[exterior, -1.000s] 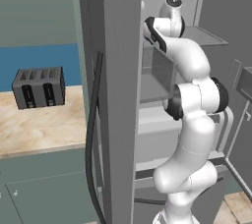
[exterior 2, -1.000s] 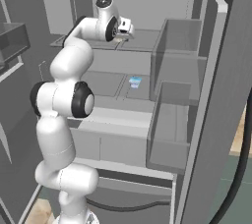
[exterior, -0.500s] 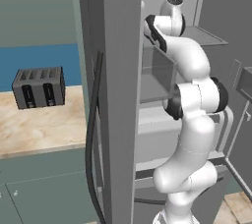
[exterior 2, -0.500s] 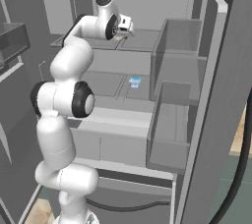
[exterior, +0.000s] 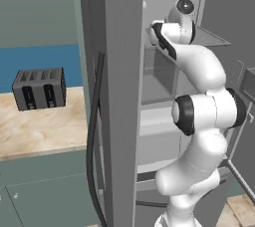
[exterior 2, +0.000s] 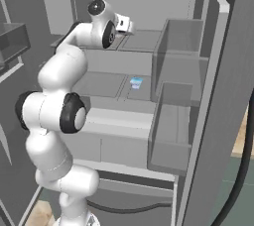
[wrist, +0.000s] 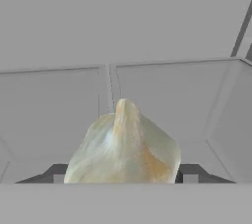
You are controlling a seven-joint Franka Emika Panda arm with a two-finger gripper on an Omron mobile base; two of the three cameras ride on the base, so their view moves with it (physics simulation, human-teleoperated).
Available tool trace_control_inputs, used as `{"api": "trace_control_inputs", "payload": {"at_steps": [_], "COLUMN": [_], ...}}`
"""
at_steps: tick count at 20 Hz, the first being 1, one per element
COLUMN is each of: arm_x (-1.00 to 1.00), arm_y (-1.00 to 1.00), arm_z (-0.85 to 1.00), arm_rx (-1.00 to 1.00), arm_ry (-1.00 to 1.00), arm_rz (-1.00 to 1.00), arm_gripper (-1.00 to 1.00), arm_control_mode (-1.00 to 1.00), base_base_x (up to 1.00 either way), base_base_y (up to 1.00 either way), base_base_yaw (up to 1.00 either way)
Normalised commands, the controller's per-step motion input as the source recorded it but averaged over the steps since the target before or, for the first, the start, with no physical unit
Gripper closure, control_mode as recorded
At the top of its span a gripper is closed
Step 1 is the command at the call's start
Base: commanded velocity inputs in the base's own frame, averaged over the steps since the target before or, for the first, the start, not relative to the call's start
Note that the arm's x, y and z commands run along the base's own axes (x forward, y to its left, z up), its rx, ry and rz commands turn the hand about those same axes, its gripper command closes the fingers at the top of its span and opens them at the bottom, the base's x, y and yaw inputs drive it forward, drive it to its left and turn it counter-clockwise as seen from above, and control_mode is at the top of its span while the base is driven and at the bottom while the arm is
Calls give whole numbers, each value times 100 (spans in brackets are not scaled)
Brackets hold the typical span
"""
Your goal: Retrieve the bottle and the shaker from the cabinet and place them next to the mixing bowl on the counter. Then add garlic from the fridge to the mixing bowl.
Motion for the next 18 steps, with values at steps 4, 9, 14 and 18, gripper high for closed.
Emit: {"api": "trace_control_inputs", "payload": {"at_steps": [4,9,14,18], "arm_x": [-100,-100,-100,-98], "arm_y": [0,0,0,0], "arm_z": [22,3,0,-8], "arm_rx": [0,3,8,7], "arm_ry": [-7,9,26,43], "arm_rz": [-9,-10,-11,-7], "arm_gripper": [100,100,100,100], "arm_control_mode": [-100,-100,-100,-100], "base_base_x": [0,0,0,0], "base_base_y": [0,0,0,0], "base_base_yaw": [0,0,0,0]}}
